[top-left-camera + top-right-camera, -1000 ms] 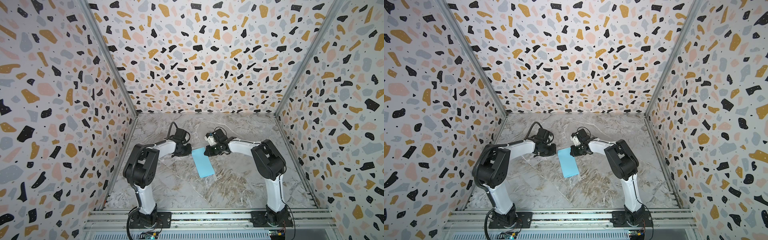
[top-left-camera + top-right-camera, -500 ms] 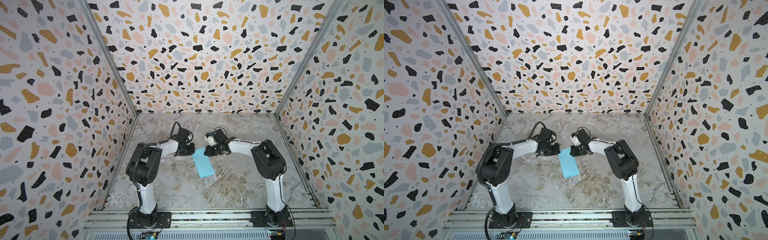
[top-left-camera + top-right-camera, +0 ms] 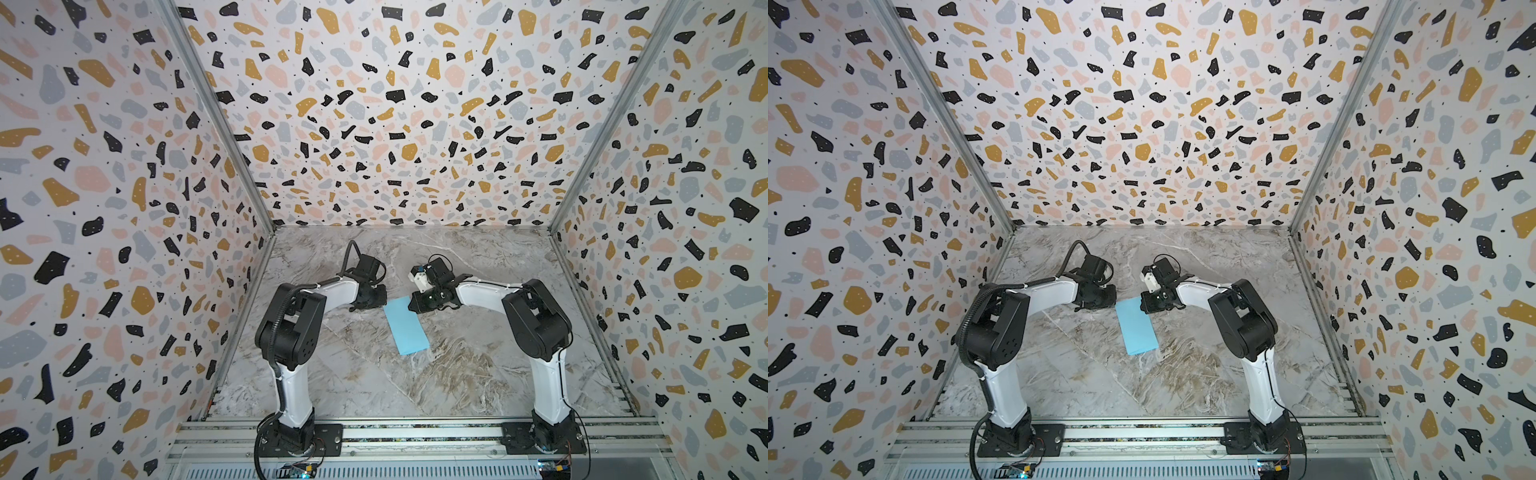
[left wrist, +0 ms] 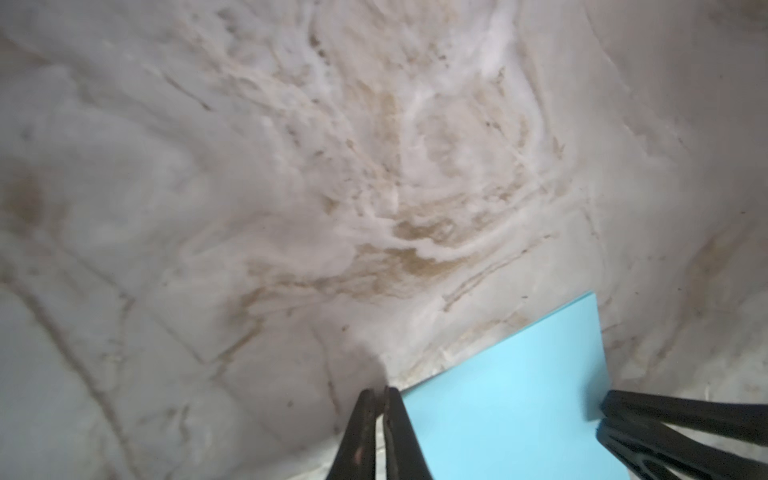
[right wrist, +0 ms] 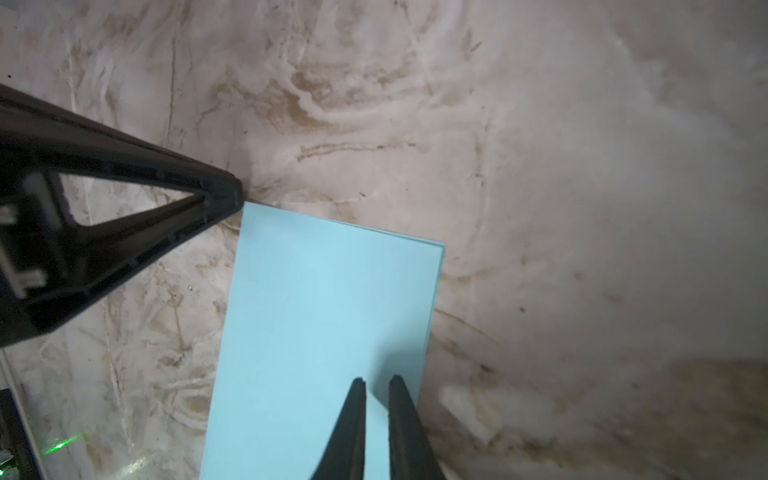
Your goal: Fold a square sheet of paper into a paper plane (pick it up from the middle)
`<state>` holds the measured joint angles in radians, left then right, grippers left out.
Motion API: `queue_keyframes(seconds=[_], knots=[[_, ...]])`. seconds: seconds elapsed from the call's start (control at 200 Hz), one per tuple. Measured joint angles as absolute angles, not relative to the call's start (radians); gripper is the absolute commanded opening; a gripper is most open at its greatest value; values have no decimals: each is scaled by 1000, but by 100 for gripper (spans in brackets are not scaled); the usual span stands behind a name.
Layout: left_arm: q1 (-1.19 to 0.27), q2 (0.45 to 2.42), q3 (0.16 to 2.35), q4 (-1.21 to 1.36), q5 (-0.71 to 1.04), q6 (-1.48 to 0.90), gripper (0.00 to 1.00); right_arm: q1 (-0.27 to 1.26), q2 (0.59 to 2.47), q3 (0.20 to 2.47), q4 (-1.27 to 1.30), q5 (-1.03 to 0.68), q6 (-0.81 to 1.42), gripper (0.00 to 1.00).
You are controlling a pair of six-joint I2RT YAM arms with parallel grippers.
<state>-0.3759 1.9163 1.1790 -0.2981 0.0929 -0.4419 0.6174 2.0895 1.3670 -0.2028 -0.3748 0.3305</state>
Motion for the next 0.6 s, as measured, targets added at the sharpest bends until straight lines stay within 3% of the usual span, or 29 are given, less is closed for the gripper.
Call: queue_keyframes(seconds=[0.38, 0.541, 0.601], knots=[[-358, 1632, 974, -286, 150, -537, 36, 631, 2086, 1429, -313, -356, 281, 26], [-340, 1532, 895, -284, 157, -564, 51, 663, 2028, 1426, -369, -295, 274, 29], [-319, 1498, 873, -286, 156, -567, 60, 689, 1991, 1419, -376, -268, 275, 30]])
